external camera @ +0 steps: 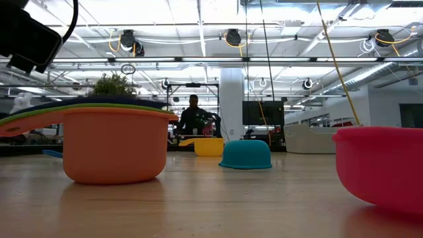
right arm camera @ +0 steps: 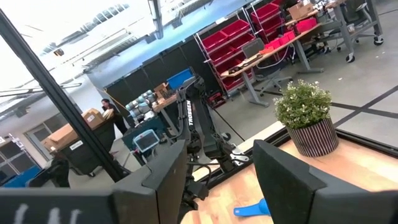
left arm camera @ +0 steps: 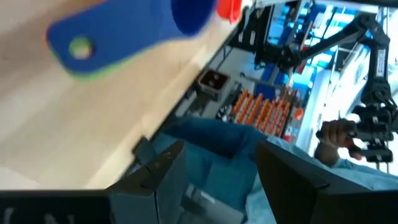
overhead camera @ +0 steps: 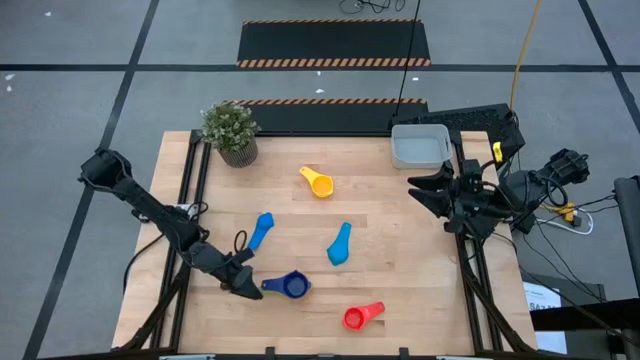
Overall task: Nest measuring cups in basket
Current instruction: Adjust the stacked measuring cup on the table
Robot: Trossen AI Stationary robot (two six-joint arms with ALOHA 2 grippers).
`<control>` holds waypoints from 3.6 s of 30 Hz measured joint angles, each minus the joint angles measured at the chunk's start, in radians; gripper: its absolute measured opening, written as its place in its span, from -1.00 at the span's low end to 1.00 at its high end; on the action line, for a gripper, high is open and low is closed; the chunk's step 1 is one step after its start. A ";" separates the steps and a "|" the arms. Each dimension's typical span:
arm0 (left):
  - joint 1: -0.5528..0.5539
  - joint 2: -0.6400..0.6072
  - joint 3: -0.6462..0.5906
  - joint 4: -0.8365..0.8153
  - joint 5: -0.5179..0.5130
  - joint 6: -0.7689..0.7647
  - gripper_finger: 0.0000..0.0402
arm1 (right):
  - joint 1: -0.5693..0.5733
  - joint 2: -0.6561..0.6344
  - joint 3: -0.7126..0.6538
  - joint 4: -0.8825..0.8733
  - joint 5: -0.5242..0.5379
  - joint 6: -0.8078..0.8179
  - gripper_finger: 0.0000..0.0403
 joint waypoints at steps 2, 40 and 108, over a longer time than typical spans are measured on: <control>-0.001 -0.007 0.000 0.000 0.032 -0.020 -0.03 | 0.000 0.000 0.000 -0.011 0.000 0.003 -0.10; 0.066 -0.304 0.105 -0.319 -0.174 0.416 -0.03 | -0.001 0.003 0.000 -0.123 0.005 0.032 -0.10; 0.040 0.424 0.439 -0.744 -0.155 0.949 0.72 | -0.054 0.002 0.000 -0.141 0.161 0.130 -0.10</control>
